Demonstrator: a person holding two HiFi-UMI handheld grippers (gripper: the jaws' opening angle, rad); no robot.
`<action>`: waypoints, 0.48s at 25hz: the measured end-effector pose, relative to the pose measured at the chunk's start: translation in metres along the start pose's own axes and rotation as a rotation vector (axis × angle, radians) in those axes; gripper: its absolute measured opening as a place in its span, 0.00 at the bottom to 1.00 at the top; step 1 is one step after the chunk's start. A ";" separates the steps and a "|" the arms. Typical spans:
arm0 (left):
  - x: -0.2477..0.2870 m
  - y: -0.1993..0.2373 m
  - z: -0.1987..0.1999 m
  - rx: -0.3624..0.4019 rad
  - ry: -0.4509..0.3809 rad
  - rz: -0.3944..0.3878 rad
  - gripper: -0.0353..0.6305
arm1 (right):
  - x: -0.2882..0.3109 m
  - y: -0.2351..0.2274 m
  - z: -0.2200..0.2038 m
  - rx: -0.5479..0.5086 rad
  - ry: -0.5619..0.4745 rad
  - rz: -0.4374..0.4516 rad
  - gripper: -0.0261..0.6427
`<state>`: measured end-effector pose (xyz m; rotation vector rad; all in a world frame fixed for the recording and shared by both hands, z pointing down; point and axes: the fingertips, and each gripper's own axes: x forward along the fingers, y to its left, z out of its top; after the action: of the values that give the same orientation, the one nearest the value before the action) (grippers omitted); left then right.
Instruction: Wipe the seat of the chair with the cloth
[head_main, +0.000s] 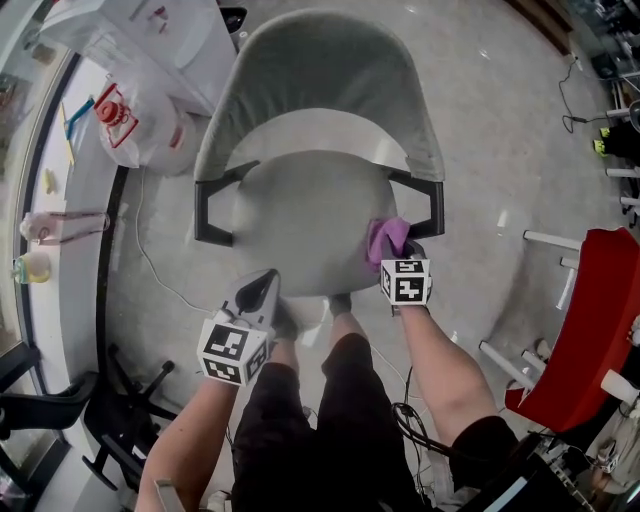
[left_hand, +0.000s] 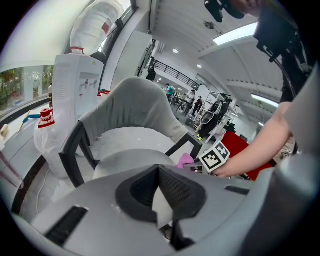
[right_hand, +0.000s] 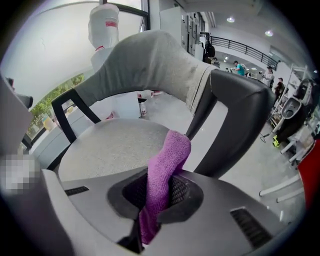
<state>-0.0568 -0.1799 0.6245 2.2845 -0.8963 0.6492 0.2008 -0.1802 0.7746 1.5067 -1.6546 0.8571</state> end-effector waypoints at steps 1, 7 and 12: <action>0.001 0.002 0.000 -0.004 0.000 0.006 0.05 | 0.006 -0.001 -0.002 -0.004 0.016 -0.007 0.09; -0.006 0.019 -0.006 -0.018 -0.001 0.040 0.05 | 0.036 0.008 -0.010 -0.051 0.075 -0.024 0.09; -0.022 0.033 -0.022 -0.020 0.001 0.059 0.05 | 0.049 0.049 -0.004 -0.118 0.090 -0.012 0.09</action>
<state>-0.1002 -0.1756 0.6376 2.2466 -0.9691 0.6639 0.1503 -0.1972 0.8182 1.3771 -1.6002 0.7952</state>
